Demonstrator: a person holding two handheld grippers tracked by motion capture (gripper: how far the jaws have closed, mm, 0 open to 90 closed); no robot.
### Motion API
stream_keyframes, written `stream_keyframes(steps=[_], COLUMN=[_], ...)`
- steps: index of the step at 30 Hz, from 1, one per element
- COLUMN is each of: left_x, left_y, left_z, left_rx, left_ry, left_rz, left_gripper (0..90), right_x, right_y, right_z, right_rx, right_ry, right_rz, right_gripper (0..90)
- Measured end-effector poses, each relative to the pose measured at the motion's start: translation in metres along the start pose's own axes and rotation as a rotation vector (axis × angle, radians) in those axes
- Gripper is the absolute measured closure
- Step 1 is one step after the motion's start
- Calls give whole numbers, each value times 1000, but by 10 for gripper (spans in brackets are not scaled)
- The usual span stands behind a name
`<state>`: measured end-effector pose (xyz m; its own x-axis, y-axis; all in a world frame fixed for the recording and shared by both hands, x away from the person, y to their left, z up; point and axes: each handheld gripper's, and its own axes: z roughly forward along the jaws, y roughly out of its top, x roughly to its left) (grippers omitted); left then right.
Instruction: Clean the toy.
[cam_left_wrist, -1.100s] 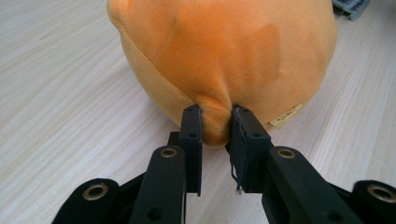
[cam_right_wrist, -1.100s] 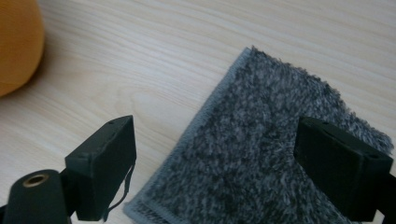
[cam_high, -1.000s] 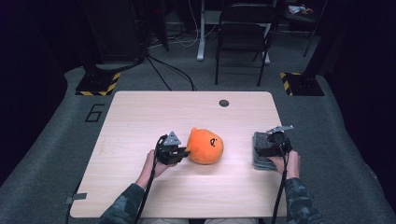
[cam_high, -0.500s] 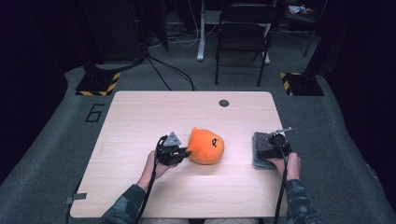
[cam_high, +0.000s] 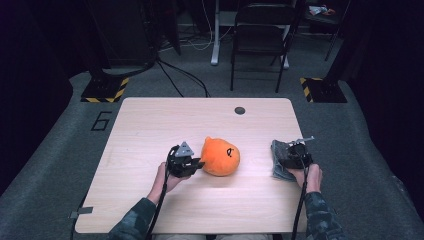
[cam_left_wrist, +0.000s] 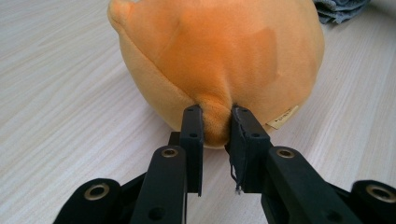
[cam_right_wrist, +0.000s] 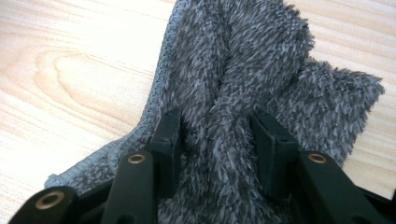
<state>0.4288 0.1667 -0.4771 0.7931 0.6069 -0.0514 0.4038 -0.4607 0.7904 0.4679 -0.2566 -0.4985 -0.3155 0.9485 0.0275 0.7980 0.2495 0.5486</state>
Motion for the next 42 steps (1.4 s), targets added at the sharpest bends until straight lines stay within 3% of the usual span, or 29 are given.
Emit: stream_keyframes(steps=[11, 16, 20, 22, 28, 29, 30, 42], left_x=[0, 0, -1, -1, -2, -2, -3, -3], left_y=[0, 0, 0, 1, 1, 1, 1, 2], left_z=[0, 0, 0, 0, -1, -1, -1, -1], left_rx=[6, -3, -9, -11, -7, -10, -17, -19], left_ry=[0, 12, 16, 17, 19, 18, 23, 26], left_rz=[0, -2, 2, 4, 5, 5, 3, 3], left_gripper=[758, 758, 759, 759, 758, 758, 758, 759], right_x=[2, 5, 6, 6, 15, 17, 17, 35], right_y=[1, 0, 1, 2, 11, 11, 13, 20], right_z=[0, -1, -2, -4, -16, -19, -19, -36], right_rx=[13, -14, -40, -76, -104, -99, -108, -152], right_ry=[-13, -7, 3, 54, 110, 118, 134, 178], right_rz=[-4, -45, -64, -79, -92, -66, -76, -133], right_gripper=[570, 706, 746, 745, 742, 742, 742, 734])
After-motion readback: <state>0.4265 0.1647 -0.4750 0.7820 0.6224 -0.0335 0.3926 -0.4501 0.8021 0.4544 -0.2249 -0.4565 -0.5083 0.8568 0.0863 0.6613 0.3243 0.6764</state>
